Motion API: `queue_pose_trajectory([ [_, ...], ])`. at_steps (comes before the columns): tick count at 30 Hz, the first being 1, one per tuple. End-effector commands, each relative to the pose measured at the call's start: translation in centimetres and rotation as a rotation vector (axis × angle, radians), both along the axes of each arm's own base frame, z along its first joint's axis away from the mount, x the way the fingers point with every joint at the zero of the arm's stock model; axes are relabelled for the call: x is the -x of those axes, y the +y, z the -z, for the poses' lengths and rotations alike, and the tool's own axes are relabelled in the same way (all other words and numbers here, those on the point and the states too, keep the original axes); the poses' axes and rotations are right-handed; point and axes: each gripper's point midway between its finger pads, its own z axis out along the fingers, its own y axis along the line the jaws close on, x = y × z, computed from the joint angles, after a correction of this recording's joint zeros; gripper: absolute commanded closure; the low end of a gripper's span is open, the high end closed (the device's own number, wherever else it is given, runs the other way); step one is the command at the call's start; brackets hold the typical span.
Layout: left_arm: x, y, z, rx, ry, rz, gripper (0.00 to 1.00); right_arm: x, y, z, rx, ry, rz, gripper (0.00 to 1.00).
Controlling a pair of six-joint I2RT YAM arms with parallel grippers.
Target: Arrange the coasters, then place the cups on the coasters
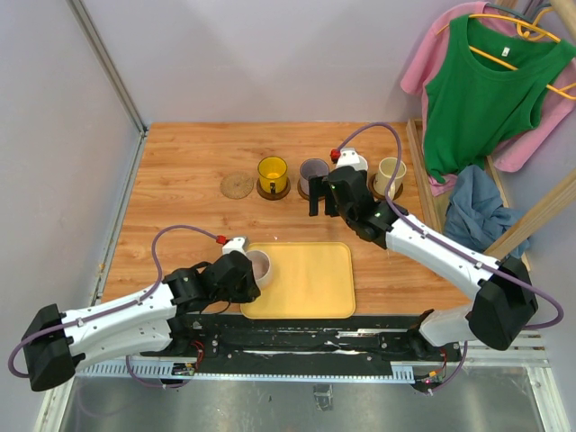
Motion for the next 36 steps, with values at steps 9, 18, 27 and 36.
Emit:
queue_pose_trajectory([
  [9,-1.8,-0.9,-2.0,-0.018,-0.139,0.070,0.99,0.4,-1.8,1.0,0.002,0.006,0.054,0.02],
  [18,-6.7,-1.8,-7.8,-0.117,-0.369,0.059,1.00,1.3,-5.1,1.0,0.046,-0.036,0.149,0.01],
  [27,-10.6,-1.1,-9.3,-0.199,-0.431,-0.018,1.00,2.8,-9.0,0.1,0.039,-0.086,0.248,0.05],
  [36,-16.8,3.2,-10.8,-0.234,-0.511,-0.148,1.00,3.3,-10.4,0.2,0.050,-0.101,0.265,0.11],
])
